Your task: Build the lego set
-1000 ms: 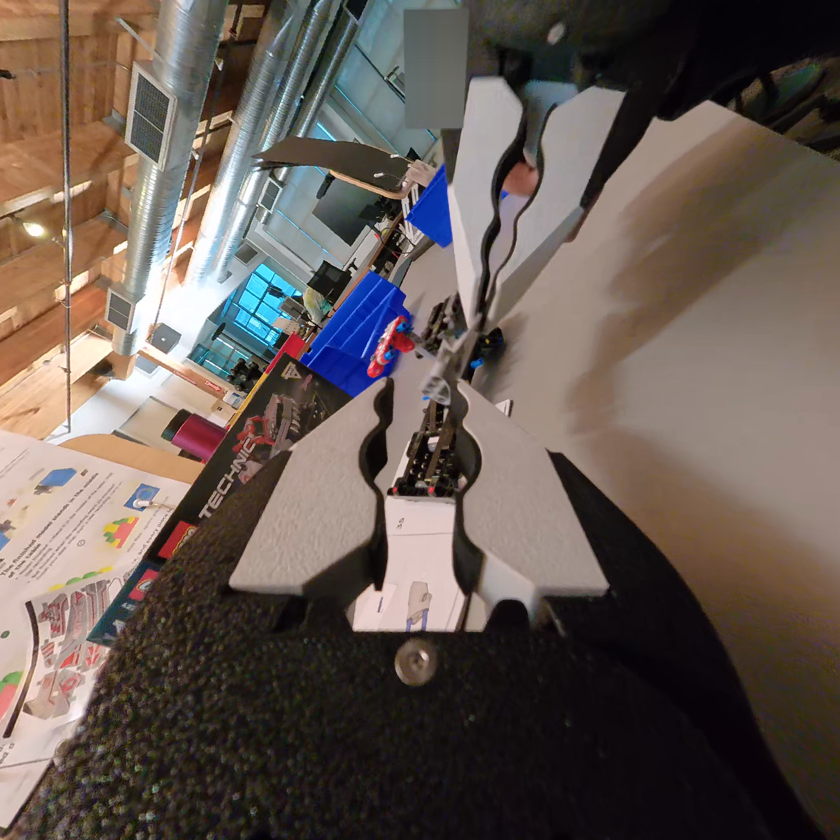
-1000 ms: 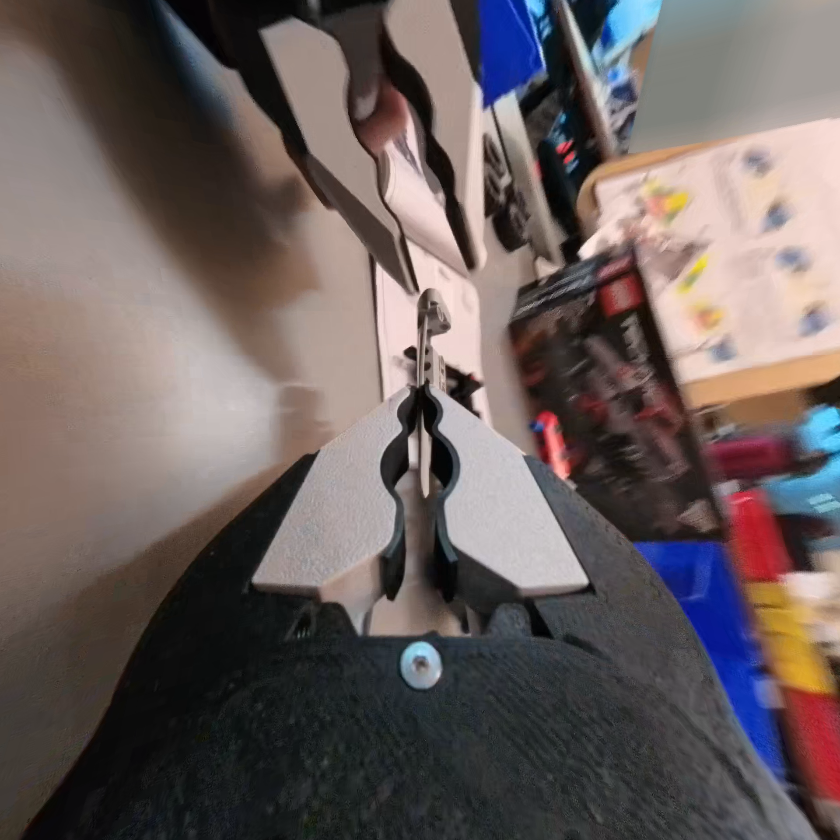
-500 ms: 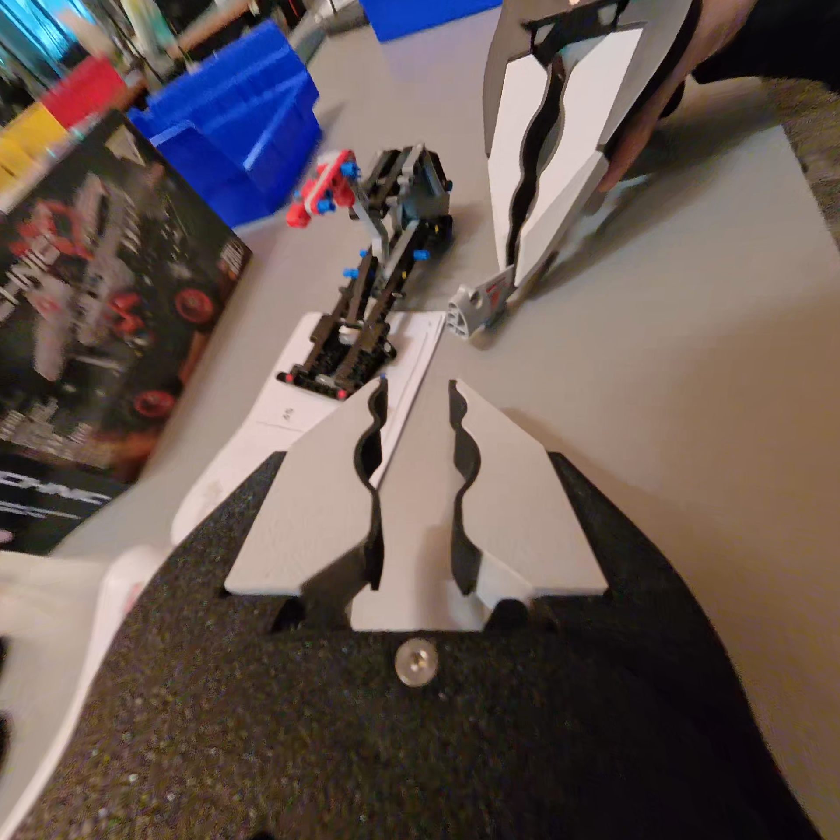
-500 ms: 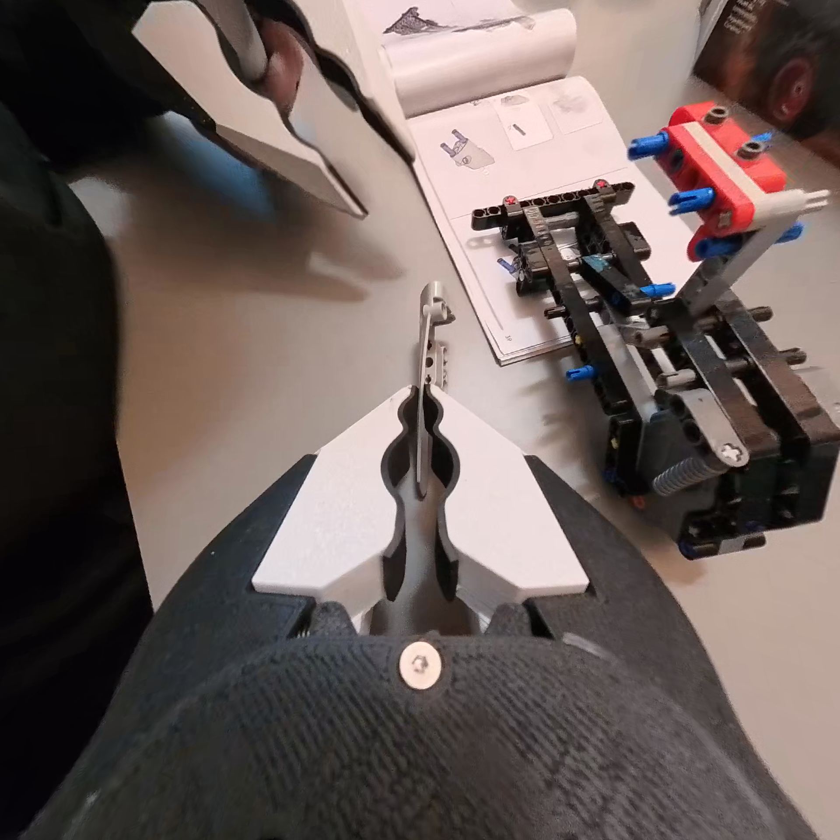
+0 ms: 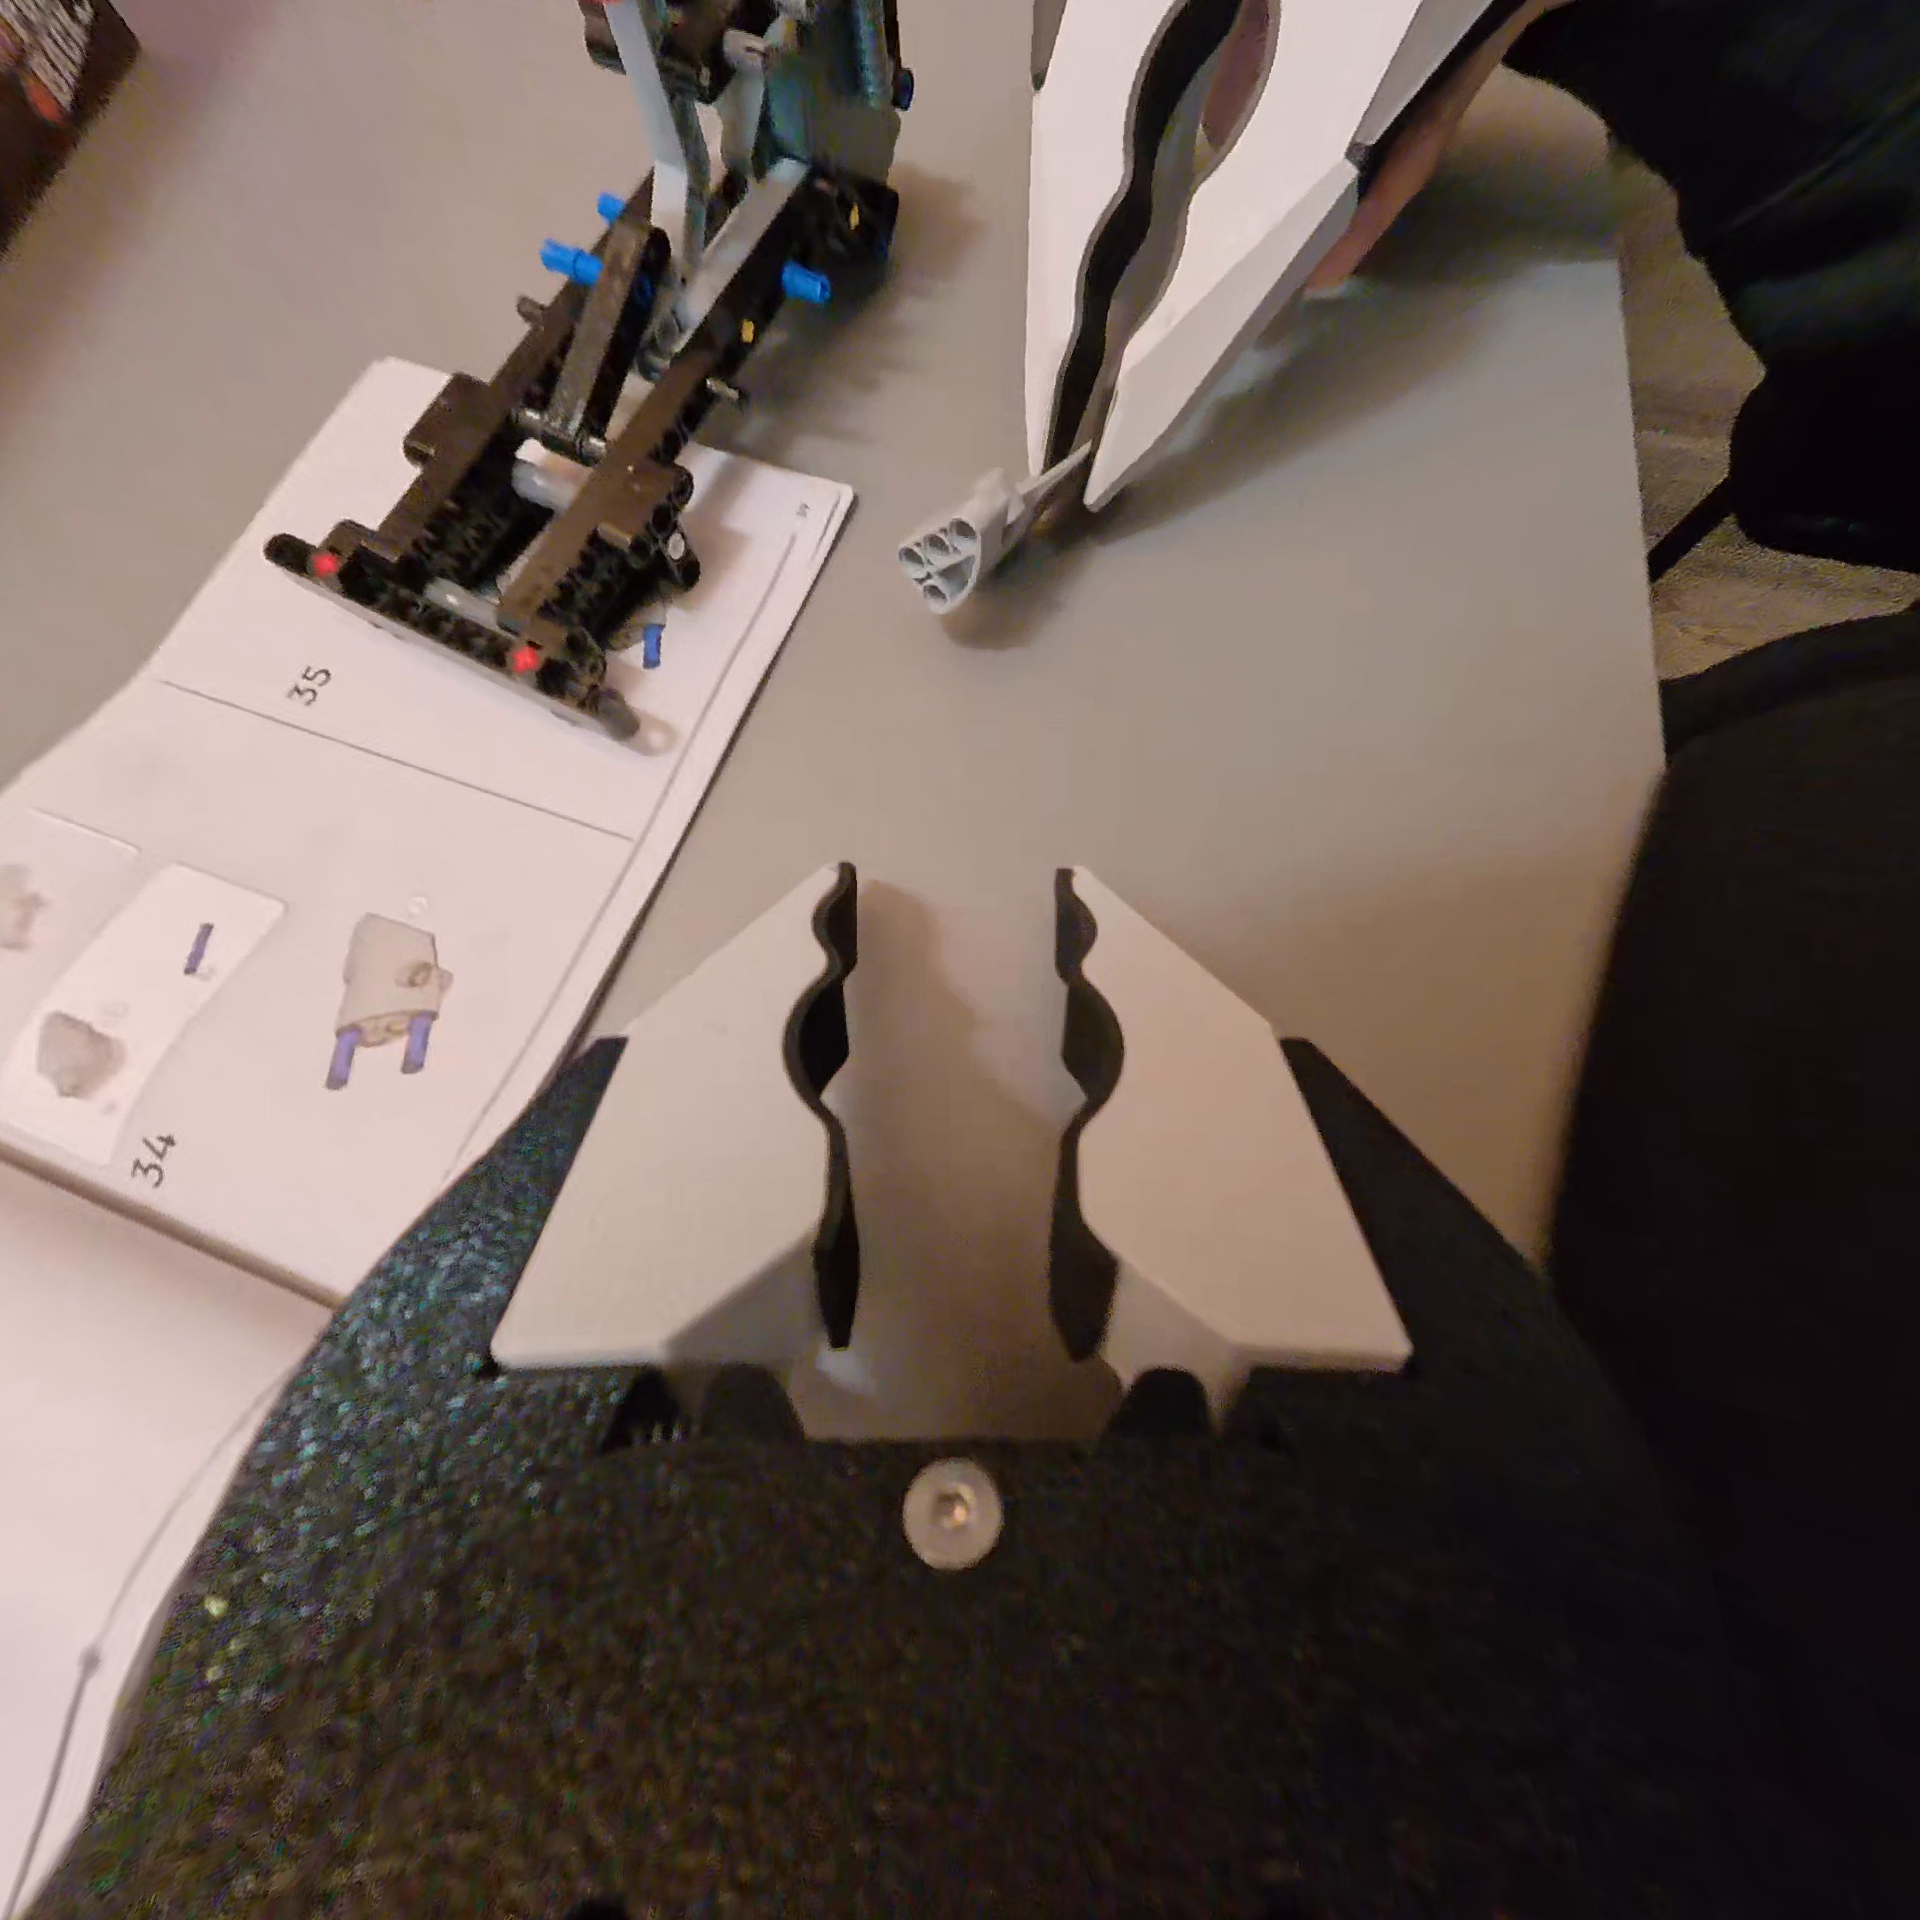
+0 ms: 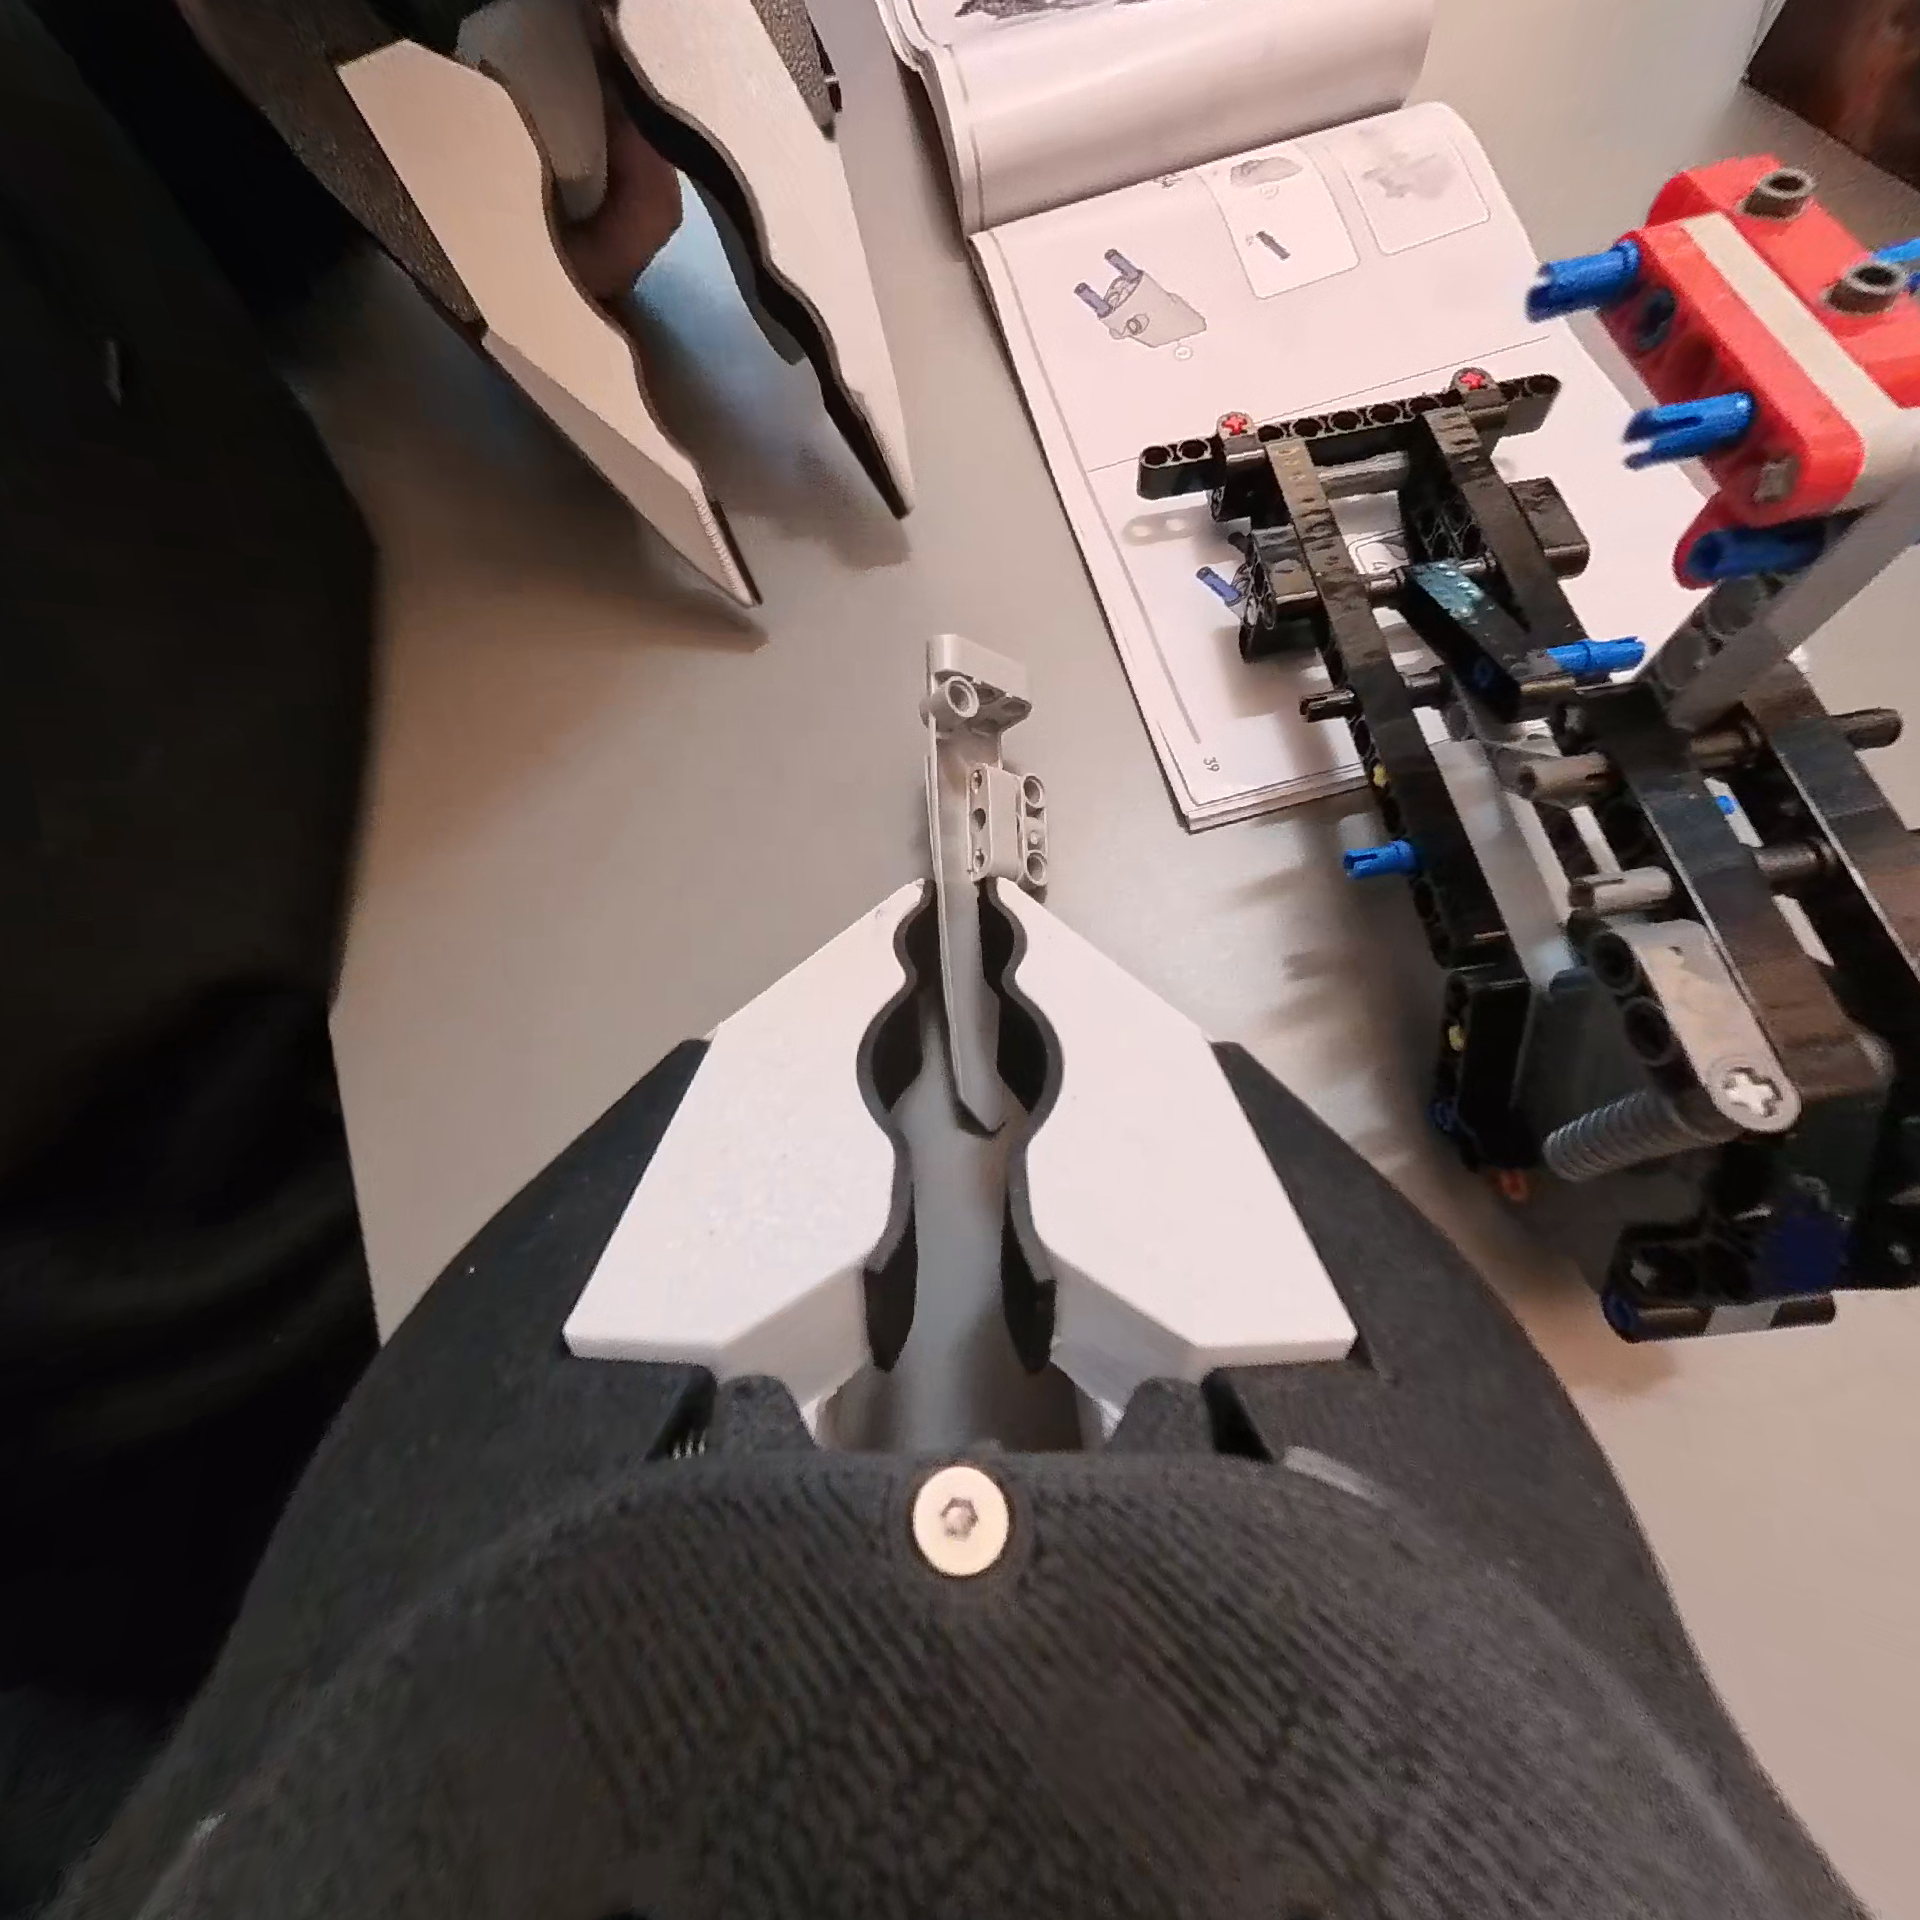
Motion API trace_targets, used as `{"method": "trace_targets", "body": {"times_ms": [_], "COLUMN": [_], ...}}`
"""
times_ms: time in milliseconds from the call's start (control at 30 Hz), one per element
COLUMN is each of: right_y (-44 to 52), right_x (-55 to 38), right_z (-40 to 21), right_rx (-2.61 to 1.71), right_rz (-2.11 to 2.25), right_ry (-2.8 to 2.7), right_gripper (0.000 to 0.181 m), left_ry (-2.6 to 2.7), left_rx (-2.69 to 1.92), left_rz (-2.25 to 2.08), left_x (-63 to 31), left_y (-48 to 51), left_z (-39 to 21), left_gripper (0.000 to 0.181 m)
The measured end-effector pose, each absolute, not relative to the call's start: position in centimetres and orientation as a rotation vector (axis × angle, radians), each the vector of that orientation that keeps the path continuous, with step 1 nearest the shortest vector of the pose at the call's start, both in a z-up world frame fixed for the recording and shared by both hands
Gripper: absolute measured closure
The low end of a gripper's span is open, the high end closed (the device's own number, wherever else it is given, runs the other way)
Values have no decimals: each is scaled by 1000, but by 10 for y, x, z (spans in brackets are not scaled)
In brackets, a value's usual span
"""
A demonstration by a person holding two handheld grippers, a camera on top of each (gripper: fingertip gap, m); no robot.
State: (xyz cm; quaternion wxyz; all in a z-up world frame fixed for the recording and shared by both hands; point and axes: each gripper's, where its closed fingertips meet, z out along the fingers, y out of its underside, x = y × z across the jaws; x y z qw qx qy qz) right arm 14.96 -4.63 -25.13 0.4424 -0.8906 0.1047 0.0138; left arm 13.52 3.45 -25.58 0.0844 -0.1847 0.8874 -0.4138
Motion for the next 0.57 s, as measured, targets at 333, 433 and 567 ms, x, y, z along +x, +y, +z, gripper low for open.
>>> {"method": "trace_targets", "body": {"times_ms": [333, 433, 567], "right_y": [-43, -43, -43], "right_x": [157, 157, 157], "right_z": [-254, -254, -254], "right_rx": [-2236, -2235, -2237], "right_rz": [-44, -35, -44], "right_ry": [217, 221, 216], "right_gripper": [174, 174, 174], "left_ry": [2658, 2665, 2658], "left_rx": [-588, -587, -576], "left_rz": [-1197, -1180, -1173], "left_x": [138, 138, 138], "left_y": [37, 38, 39], "left_z": [-261, -263, -263], "left_gripper": [142, 142, 142]}}
